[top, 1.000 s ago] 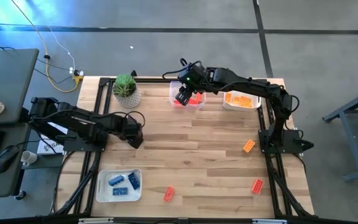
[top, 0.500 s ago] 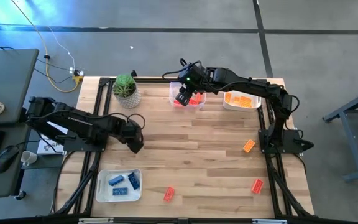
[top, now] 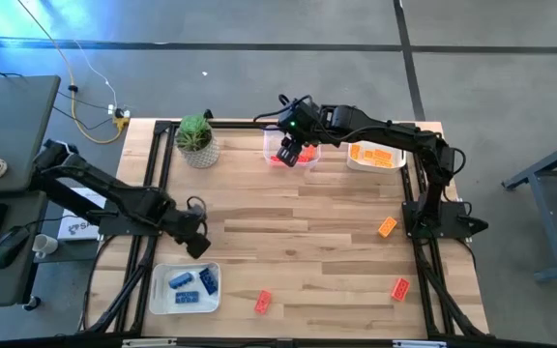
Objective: Sort & place blocks by color
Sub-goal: Put the blue game piece into the bottom white bin
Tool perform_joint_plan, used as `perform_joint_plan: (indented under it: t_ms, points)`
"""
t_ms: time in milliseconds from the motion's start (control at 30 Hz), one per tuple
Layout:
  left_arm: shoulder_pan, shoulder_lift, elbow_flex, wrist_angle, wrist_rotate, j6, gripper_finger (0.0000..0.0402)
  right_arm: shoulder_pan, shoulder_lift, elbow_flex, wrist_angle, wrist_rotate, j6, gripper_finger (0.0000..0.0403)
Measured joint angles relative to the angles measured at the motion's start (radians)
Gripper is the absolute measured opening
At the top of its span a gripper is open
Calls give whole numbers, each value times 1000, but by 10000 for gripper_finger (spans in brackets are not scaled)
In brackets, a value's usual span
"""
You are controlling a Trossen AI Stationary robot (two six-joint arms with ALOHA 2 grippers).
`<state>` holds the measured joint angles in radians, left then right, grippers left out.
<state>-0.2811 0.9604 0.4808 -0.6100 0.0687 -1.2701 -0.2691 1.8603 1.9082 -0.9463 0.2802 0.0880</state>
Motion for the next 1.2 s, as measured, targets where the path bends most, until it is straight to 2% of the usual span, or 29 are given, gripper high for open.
perform_joint_plan:
  t_ms: [233, 467, 633, 967, 1200]
  points:
    - [-165, -37, 37, 54, -9, -181, 119, 0, 0, 0, 0, 0, -20, 181]
    - [-317, 7, 144, 57, 10, -230, 119, 0, 0, 0, 0, 1, -44, 181]
    - [-385, 60, 156, 55, 13, -278, 123, 0, 0, 0, 0, 1, -44, 181]
    - [-422, 181, 156, 55, 129, -401, 156, -1, 0, 0, 0, 1, -44, 181]
    - [-422, 211, 156, 61, 140, -429, 171, -1, 0, 0, 1, 2, -44, 181]
